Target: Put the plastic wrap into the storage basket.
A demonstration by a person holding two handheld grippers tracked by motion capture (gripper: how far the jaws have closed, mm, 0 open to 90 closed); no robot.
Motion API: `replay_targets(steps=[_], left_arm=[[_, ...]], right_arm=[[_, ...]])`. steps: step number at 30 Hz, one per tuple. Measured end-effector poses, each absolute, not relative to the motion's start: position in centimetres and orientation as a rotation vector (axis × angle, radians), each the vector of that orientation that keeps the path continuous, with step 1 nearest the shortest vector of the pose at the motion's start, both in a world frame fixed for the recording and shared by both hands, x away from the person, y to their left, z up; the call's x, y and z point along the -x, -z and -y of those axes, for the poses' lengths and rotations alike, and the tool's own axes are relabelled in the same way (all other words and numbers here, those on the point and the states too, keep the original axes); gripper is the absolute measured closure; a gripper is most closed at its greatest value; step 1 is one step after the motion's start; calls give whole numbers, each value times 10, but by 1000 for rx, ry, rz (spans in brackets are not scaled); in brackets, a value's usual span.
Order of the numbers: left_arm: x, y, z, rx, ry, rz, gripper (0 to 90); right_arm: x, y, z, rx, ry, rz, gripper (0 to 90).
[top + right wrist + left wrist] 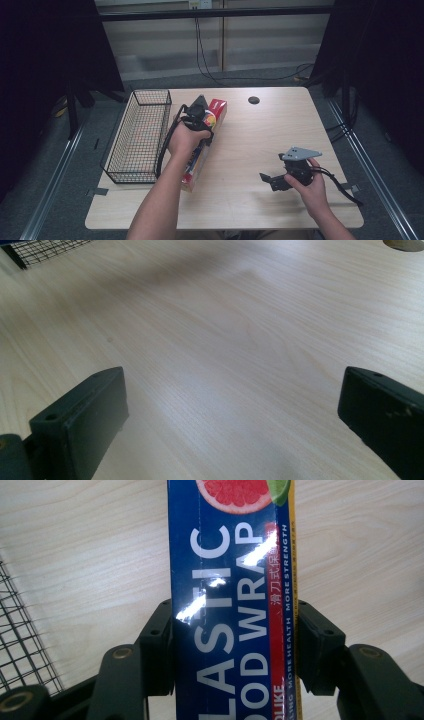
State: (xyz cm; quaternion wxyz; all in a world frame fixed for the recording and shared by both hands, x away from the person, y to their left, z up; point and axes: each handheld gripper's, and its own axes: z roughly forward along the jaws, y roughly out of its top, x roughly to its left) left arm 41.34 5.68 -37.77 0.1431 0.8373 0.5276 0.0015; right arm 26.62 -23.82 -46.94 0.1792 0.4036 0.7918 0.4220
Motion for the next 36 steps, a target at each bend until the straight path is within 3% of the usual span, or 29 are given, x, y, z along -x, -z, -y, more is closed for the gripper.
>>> replay_targets(steps=[36], left_arm=[[-419, 342, -86, -2372, -16, -1596, 443]], right_arm=[[-265, 467, 241, -1124, -1210, -2218, 0]])
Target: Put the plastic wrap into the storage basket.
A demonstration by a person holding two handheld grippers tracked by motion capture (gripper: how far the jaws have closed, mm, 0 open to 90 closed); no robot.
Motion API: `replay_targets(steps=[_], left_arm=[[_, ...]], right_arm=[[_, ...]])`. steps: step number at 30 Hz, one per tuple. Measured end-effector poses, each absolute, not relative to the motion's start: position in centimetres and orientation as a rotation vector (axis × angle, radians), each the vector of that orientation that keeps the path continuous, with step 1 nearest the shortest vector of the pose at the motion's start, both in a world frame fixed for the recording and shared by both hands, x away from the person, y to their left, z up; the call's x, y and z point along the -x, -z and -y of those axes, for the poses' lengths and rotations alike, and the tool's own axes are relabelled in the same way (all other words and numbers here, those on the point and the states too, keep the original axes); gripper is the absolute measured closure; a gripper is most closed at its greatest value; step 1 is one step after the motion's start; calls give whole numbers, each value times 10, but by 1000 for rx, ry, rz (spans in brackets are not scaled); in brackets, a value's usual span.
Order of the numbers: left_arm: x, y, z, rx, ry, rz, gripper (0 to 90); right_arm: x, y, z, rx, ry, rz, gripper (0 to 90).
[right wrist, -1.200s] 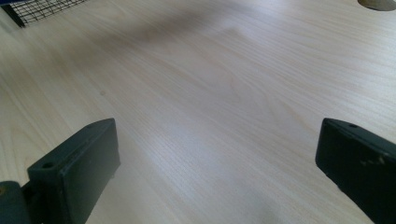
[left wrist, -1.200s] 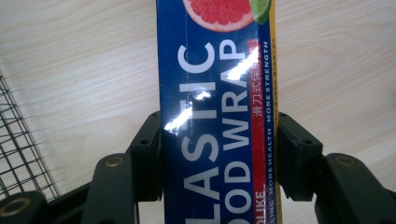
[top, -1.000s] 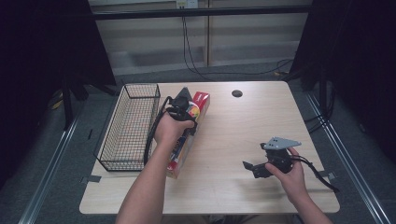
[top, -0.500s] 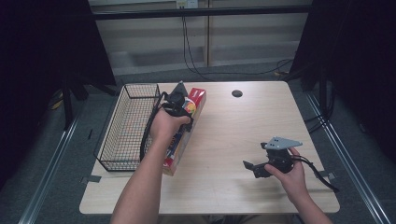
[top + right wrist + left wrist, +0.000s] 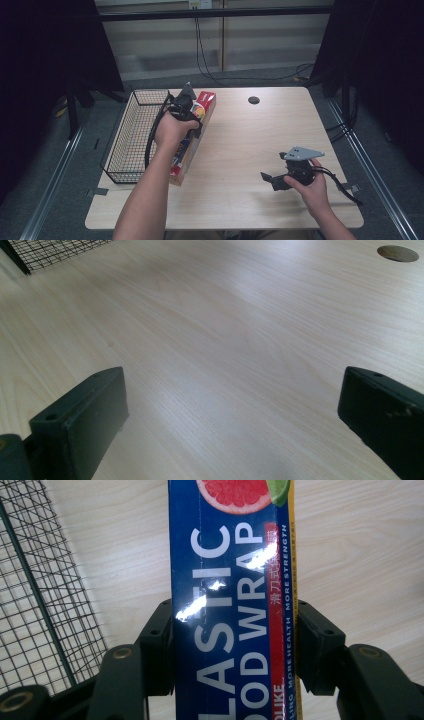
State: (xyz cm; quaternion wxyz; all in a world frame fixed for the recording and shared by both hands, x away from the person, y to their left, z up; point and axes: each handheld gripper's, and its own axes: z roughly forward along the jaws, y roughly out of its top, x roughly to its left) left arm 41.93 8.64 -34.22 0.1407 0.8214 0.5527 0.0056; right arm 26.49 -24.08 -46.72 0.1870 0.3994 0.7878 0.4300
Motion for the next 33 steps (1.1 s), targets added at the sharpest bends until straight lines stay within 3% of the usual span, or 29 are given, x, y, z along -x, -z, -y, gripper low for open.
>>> replay_targets(steps=[33], left_arm=[[-419, 328, -121, -2326, -40, -1682, 443]], right_arm=[[-265, 468, 243, -1133, -1227, -2220, 0]])
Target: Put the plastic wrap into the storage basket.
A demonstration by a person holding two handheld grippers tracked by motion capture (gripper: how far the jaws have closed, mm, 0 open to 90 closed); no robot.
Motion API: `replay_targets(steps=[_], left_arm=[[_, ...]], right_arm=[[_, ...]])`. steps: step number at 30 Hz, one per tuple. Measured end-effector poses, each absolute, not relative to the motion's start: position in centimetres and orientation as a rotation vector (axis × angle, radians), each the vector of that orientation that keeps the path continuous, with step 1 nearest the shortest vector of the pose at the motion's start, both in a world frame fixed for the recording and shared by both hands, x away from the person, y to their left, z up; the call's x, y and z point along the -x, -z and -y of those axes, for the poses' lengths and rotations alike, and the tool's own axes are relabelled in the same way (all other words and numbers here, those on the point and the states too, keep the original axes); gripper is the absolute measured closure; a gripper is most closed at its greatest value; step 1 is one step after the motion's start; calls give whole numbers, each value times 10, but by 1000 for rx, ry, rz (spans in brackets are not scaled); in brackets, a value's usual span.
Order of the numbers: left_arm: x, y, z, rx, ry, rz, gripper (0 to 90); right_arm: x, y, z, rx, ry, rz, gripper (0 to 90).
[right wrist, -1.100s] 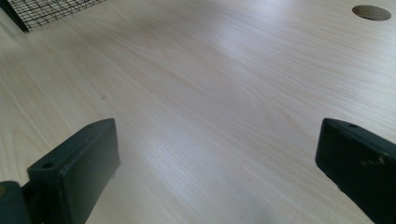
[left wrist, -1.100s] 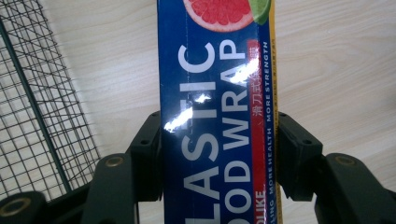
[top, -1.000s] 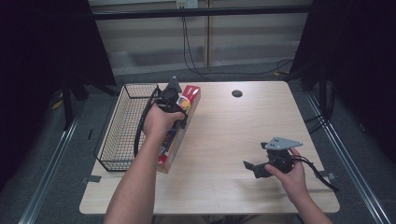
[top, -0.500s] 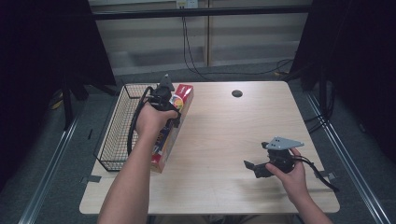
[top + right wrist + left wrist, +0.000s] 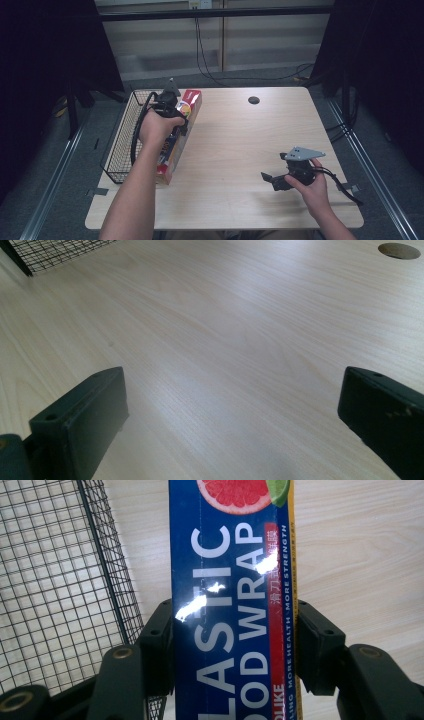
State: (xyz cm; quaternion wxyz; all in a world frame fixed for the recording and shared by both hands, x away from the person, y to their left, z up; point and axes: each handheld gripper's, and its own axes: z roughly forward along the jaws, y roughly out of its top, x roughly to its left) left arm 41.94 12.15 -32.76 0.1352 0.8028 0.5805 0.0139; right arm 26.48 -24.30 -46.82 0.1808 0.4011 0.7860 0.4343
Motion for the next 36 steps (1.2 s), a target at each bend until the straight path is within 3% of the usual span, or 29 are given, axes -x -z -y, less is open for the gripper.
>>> replay_targets(steps=[36], left_arm=[[-418, 321, -165, -2245, -66, -1791, 442]], right_arm=[[-264, 469, 242, -1123, -1224, -2233, 0]])
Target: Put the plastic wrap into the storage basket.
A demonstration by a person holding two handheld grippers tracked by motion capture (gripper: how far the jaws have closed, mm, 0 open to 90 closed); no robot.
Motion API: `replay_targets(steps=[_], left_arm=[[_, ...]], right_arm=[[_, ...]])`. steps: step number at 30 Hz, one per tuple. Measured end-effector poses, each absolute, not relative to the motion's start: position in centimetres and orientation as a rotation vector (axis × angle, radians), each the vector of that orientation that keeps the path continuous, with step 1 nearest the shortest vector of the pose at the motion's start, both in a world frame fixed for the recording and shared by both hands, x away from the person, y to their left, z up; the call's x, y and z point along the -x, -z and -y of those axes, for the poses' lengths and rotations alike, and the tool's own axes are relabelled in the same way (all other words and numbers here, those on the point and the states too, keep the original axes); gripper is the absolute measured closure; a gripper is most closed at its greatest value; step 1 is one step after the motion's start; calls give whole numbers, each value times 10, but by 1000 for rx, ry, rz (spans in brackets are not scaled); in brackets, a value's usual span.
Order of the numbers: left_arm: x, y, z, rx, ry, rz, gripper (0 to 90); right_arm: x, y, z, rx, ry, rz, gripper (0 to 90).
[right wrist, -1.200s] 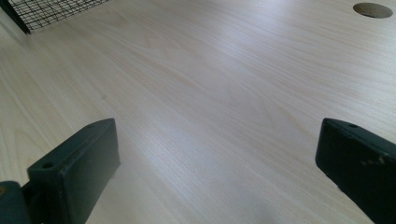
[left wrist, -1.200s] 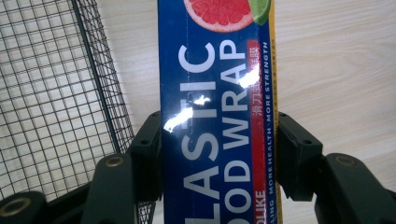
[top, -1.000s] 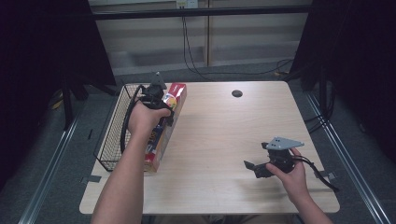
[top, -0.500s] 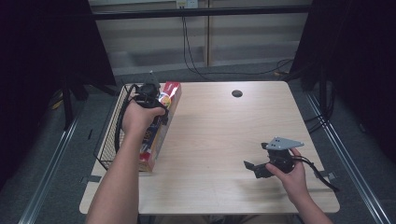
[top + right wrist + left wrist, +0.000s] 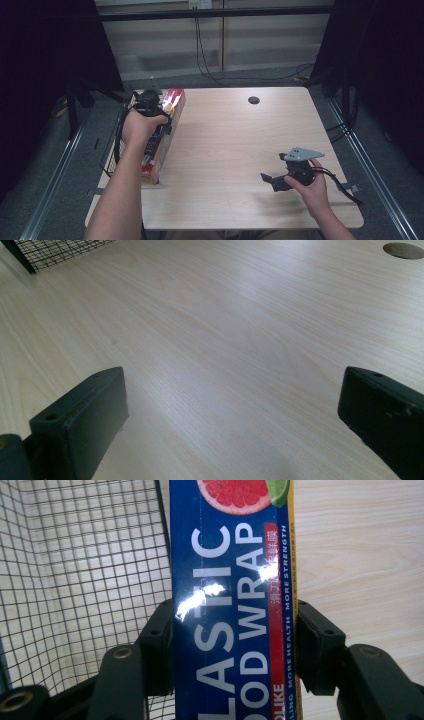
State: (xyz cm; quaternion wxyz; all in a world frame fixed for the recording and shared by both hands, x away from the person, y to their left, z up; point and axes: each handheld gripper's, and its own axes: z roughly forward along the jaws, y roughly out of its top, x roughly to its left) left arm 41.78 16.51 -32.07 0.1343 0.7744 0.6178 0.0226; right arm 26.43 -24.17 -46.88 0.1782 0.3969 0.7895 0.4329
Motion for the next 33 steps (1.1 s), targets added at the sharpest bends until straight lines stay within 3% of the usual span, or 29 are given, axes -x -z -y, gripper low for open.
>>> replay_targets(steps=[33], left_arm=[[-415, 326, -197, -2167, -82, -1877, 443]], right_arm=[[-264, 469, 241, -1118, -1224, -2247, 0]])
